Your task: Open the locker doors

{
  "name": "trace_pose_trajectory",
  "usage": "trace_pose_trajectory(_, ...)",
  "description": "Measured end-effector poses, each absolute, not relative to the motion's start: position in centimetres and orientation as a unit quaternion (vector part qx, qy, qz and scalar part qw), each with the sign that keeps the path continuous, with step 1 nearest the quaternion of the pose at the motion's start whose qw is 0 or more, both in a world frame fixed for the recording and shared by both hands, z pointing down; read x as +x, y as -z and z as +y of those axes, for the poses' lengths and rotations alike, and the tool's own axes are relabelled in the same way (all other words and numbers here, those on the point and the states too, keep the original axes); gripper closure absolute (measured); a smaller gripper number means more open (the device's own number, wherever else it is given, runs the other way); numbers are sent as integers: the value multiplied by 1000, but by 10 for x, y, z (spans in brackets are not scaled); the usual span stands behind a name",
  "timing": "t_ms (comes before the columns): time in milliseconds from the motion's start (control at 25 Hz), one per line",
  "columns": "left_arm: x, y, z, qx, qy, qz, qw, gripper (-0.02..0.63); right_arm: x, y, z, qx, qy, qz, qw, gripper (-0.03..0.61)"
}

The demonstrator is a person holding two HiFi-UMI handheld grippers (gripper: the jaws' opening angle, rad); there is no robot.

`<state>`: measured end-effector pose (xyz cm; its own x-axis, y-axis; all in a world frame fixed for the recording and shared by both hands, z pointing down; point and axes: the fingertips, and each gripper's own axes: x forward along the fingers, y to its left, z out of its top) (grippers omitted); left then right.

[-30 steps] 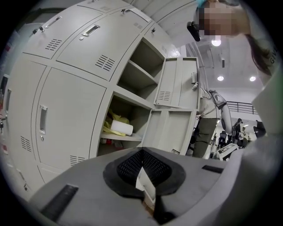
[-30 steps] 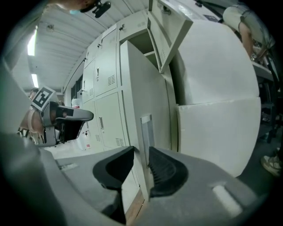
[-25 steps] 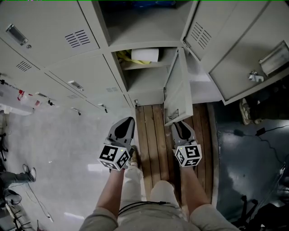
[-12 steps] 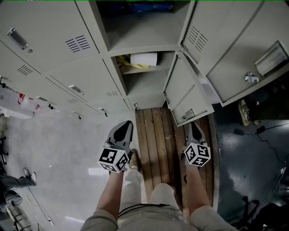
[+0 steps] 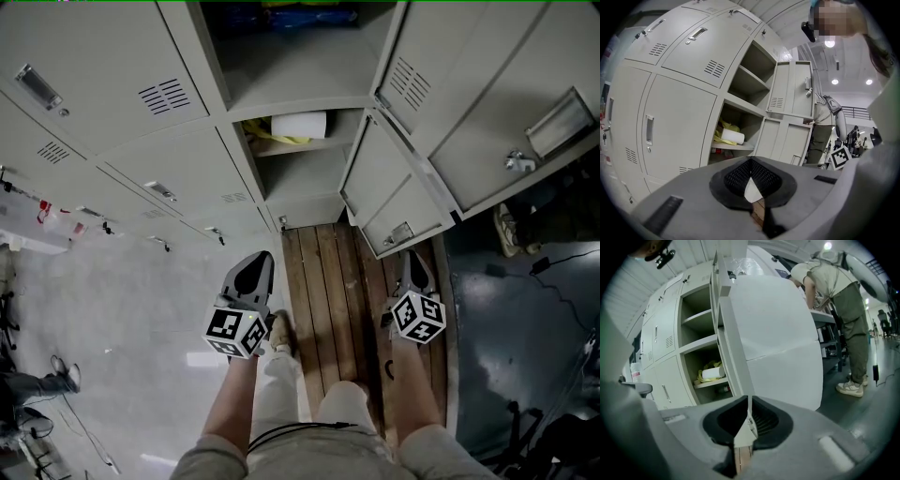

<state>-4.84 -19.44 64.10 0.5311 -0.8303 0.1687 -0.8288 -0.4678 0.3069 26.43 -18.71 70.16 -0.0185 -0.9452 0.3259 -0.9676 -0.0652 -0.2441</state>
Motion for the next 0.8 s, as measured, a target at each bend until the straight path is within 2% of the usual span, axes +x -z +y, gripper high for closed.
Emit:
trace_pose_trajectory(240, -59, -614, -194, 866, -1, -463, 189, 615, 241, -665, -159, 688, -214, -692, 46, 575)
trace_pose_trajectory(600, -92, -538, -202, 864, 7, -486, 133, 615, 171, -568, -171, 622, -146, -769, 12, 577)
trace_pose_trajectory(800, -104, -494, -179, 839, 31, -530, 117, 615, 159, -524, -164, 577, -127, -807, 7, 577)
